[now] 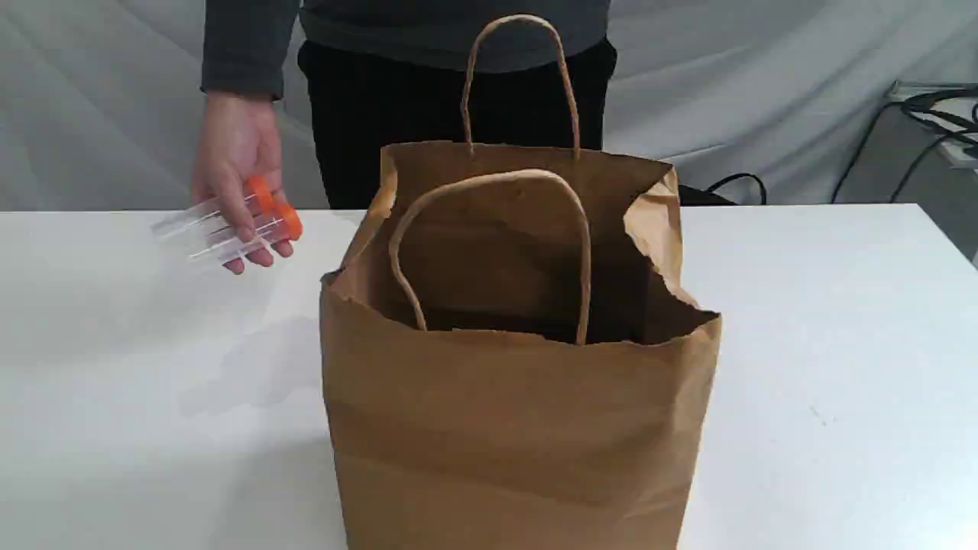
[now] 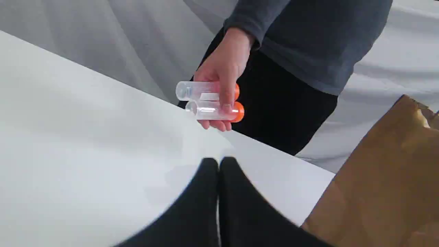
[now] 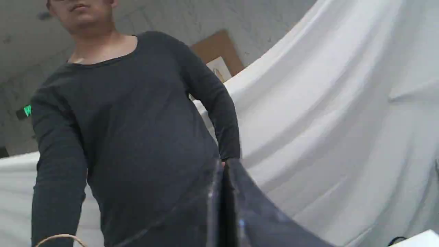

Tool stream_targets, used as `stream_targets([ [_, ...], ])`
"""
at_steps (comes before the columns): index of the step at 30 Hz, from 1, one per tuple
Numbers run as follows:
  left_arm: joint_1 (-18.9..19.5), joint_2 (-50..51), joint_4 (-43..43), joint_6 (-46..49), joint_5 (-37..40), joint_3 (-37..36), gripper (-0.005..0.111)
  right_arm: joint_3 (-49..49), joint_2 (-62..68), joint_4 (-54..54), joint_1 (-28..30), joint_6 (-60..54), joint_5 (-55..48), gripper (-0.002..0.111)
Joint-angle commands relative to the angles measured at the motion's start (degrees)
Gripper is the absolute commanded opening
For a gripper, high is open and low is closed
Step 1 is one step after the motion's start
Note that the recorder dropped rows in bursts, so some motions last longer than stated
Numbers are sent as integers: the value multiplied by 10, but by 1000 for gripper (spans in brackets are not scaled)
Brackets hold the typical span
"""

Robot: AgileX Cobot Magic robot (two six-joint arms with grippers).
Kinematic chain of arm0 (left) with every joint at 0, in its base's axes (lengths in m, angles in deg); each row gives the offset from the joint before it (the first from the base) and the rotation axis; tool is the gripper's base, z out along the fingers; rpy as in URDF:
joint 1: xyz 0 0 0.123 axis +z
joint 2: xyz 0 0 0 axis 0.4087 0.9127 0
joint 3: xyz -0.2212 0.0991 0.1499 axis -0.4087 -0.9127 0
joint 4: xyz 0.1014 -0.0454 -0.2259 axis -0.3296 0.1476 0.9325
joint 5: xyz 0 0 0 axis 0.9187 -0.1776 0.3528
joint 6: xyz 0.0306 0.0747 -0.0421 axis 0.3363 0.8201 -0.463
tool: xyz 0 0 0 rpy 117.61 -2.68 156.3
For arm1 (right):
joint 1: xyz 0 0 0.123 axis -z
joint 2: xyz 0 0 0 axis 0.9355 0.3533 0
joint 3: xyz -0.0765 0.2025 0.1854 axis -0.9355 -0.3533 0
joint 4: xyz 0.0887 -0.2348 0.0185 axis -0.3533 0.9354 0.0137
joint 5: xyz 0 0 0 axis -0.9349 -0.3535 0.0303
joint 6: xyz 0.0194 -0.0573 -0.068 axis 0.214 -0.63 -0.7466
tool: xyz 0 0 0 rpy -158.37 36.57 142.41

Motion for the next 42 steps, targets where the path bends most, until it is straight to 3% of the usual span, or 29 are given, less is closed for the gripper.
stream_targets([
  [1, 0, -2, 2, 3, -3, -3, 0, 73, 44, 87, 0, -3, -75, 0],
  [7, 0, -2, 2, 3, -3, -3, 0, 218, 175, 74, 0, -129, -189, 0],
  [17, 0, -2, 2, 3, -3, -3, 0, 403, 424, -320, 0, -596, -476, 0],
  [23, 0, -2, 2, 3, -3, -3, 0, 446, 547, -409, 0, -679, -615, 0],
  [25, 0, -2, 2, 3, -3, -3, 0, 449, 574, -412, 0, -679, -631, 0],
  [28, 0, -2, 2, 3, -3, -3, 0, 449, 606, -414, 0, -679, -653, 10],
  [32, 0, -2, 2, 3, -3, -3, 0, 449, 630, -414, -26, -705, -675, 34],
  [35, 0, -2, 2, 3, -3, -3, 0, 449, 632, -416, -83, -775, -662, 50],
  [42, 0, -2, 2, 3, -3, -3, 0, 449, 632, -417, -209, -842, -522, 53],
])
